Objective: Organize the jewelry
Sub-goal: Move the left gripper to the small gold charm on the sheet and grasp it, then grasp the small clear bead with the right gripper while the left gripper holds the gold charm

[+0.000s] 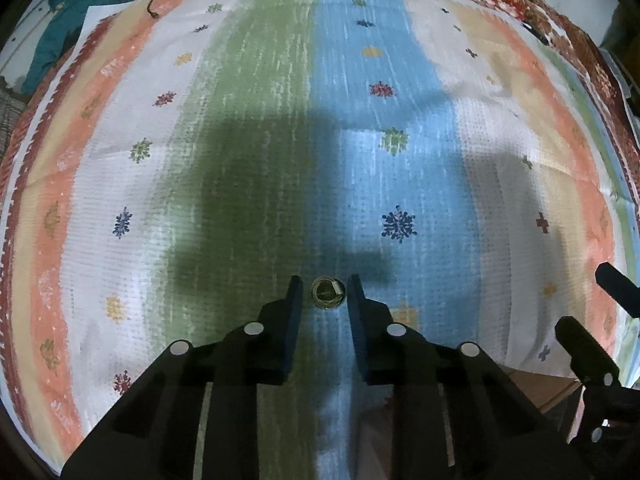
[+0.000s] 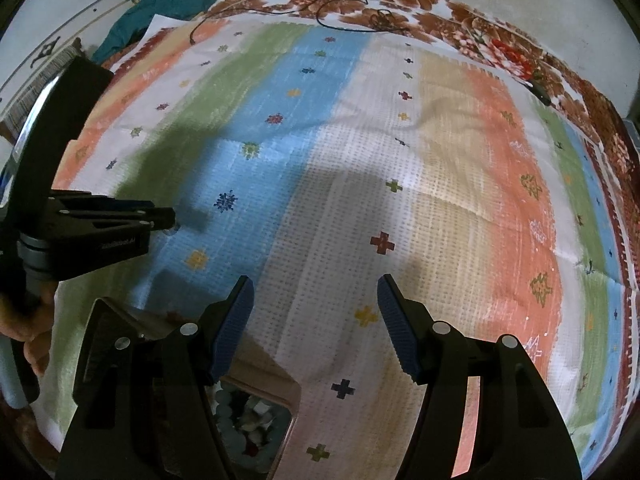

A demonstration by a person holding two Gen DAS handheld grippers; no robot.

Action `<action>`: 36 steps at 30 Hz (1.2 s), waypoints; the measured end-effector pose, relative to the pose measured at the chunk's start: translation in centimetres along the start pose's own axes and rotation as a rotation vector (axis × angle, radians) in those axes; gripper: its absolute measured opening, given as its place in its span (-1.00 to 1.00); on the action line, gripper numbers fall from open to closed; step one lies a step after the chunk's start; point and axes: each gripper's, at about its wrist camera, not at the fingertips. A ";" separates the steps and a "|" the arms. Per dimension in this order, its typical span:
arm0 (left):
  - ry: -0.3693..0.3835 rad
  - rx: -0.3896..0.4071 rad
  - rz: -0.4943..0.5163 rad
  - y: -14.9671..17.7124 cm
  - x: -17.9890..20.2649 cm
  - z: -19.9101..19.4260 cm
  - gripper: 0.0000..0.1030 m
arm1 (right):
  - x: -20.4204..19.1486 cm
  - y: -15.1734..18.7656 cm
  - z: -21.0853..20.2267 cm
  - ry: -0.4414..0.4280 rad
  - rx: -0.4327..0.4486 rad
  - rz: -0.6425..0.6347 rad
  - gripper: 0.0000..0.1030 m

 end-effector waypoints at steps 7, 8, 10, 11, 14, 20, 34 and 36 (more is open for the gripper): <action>-0.003 0.000 0.011 0.2 0.0 0.3 -0.68 | 0.5 0.3 0.3 0.001 -0.013 0.009 0.24; -0.005 0.001 0.012 0.1 0.0 0.3 -0.68 | 0.6 0.3 0.3 0.001 -0.015 0.008 0.24; -0.016 0.007 0.019 0.1 0.0 0.2 -0.69 | 0.6 0.4 0.4 0.002 -0.018 0.006 0.24; -0.018 0.008 0.021 0.1 0.0 0.2 -0.69 | 0.6 0.4 0.4 0.002 -0.021 0.006 0.24; -0.019 0.008 0.025 0.2 -0.1 0.2 -0.70 | 0.5 0.4 0.4 0.005 -0.025 0.005 0.24; -0.017 0.020 0.018 -0.1 -0.1 -0.2 -0.91 | 0.5 0.4 0.5 0.003 -0.022 0.004 0.24; -0.006 0.042 0.016 -0.1 -0.7 -1.5 -0.93 | -0.3 0.0 0.5 -0.010 -0.018 0.015 0.24; -0.003 0.047 0.013 -0.1 -0.9 -1.8 -0.93 | -0.6 -0.2 0.5 -0.017 -0.014 0.018 0.24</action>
Point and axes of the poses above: each gripper's, at about its wrist camera, not at the fingertips, and z roughly the way its jaws point, x to its right, y to its underside, and after that the axes turned 12 degrees about x, right-handed
